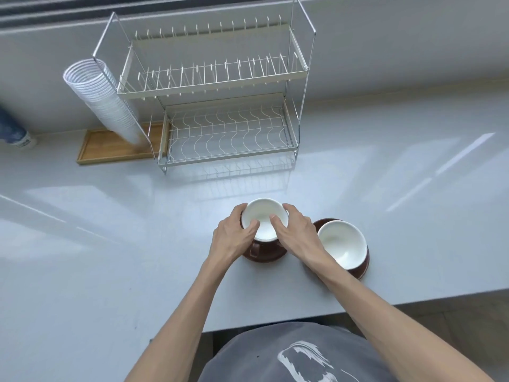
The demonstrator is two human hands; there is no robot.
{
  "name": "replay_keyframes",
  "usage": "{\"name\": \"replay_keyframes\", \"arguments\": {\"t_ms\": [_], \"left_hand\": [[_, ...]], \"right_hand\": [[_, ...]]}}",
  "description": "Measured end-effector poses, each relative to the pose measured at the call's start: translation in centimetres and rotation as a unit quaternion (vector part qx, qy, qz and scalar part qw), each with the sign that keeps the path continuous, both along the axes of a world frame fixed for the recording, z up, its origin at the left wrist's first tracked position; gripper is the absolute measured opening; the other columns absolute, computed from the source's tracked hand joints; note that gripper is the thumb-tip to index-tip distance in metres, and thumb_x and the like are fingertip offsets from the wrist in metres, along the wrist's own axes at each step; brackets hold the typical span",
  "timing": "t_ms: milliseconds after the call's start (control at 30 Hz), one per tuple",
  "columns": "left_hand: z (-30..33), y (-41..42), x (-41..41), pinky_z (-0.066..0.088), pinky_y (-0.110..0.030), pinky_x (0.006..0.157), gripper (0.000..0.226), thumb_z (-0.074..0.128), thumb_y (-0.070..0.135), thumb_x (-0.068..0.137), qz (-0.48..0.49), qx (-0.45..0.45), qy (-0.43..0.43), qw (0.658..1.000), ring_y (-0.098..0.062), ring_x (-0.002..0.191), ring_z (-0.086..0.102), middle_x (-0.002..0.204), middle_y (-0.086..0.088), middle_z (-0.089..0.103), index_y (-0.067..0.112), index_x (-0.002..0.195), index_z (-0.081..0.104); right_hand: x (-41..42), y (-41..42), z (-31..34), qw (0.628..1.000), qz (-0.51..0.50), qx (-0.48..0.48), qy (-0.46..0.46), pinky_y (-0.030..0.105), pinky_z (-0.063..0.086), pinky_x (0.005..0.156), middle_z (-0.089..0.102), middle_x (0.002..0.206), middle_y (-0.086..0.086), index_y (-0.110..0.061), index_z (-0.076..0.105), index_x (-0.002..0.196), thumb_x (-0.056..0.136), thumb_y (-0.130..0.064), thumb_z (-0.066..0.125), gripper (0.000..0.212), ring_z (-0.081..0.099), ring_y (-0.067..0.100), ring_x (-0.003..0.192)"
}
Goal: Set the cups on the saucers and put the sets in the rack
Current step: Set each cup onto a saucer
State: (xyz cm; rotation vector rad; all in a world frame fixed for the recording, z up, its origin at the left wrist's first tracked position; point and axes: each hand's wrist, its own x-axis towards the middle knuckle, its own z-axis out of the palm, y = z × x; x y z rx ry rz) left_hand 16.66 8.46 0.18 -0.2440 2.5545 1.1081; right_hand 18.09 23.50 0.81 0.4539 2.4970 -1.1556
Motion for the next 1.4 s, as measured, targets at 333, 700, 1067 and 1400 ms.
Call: {"name": "replay_keyframes", "arguments": {"t_ms": [333,700,1067,1400], "left_hand": [[-0.7,-1.0,0.5,0.043,-0.033,0.092,0.05,0.053,0.036,0.091,-0.001,0.012,-0.023,1.0,-0.019,0.103,0.053,0.114,0.005,0.06,0.031,0.141,0.047],[-1.4,-1.3,0.0,0.045,-0.036,0.093,0.049,0.054,0.037,0.09,-0.016,0.022,-0.037,0.999,-0.021,0.106,0.058,0.12,0.007,0.06,0.032,0.138,0.046],[-2.2,-1.7,-0.8,0.04,-0.031,0.082,0.044,0.053,0.041,0.092,-0.034,0.035,-0.036,0.998,-0.018,0.103,0.058,0.111,0.012,0.058,0.033,0.135,0.047],[-2.3,-2.9,-1.9,0.045,-0.039,0.1,0.039,0.04,0.041,0.101,-0.042,0.001,-0.007,0.999,-0.02,0.116,0.061,0.132,0.001,0.064,0.026,0.134,0.056]], "right_hand": [[0.6,-0.7,-1.1,1.0,-0.002,0.003,-0.012,0.036,0.037,0.103,0.056,0.139,0.013,-0.014,0.035,0.15,0.098,-0.043,0.044,0.06,0.048,0.034,0.131],[0.7,-0.8,-1.9,1.0,-0.026,0.004,-0.001,0.038,0.043,0.1,0.062,0.128,0.013,-0.019,0.039,0.145,0.097,-0.044,0.046,0.055,0.056,0.034,0.119],[0.4,-0.8,-2.3,0.999,-0.037,0.003,0.014,0.037,0.045,0.096,0.065,0.122,0.007,-0.022,0.042,0.141,0.097,-0.043,0.047,0.049,0.059,0.031,0.113],[-0.6,0.0,-2.7,0.991,-0.011,0.13,0.033,0.041,0.043,0.089,0.067,0.122,0.005,-0.022,0.055,0.129,0.102,-0.041,0.031,0.04,0.057,0.033,0.116]]}}
